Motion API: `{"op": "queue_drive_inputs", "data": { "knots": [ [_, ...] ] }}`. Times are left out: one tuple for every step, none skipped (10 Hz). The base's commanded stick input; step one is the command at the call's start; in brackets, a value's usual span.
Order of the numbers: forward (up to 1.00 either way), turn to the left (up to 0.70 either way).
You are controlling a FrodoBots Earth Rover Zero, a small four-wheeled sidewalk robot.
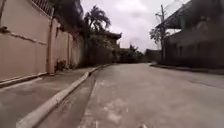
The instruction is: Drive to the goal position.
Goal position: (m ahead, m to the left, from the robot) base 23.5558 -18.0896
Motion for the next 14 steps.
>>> {"op": "queue_drive_inputs", "data": {
  "knots": [
    [1.00, 0.00],
    [1.00, 0.00],
    [1.00, 0.00],
    [1.00, 0.00],
    [1.00, 0.00],
    [1.00, 0.00],
    [1.00, 0.00],
    [1.00, 0.00],
    [1.00, -0.02],
    [1.00, -0.04],
    [1.00, 0.00],
    [1.00, 0.00],
    [1.00, 0.00],
    [1.00, 0.00]
  ]
}}
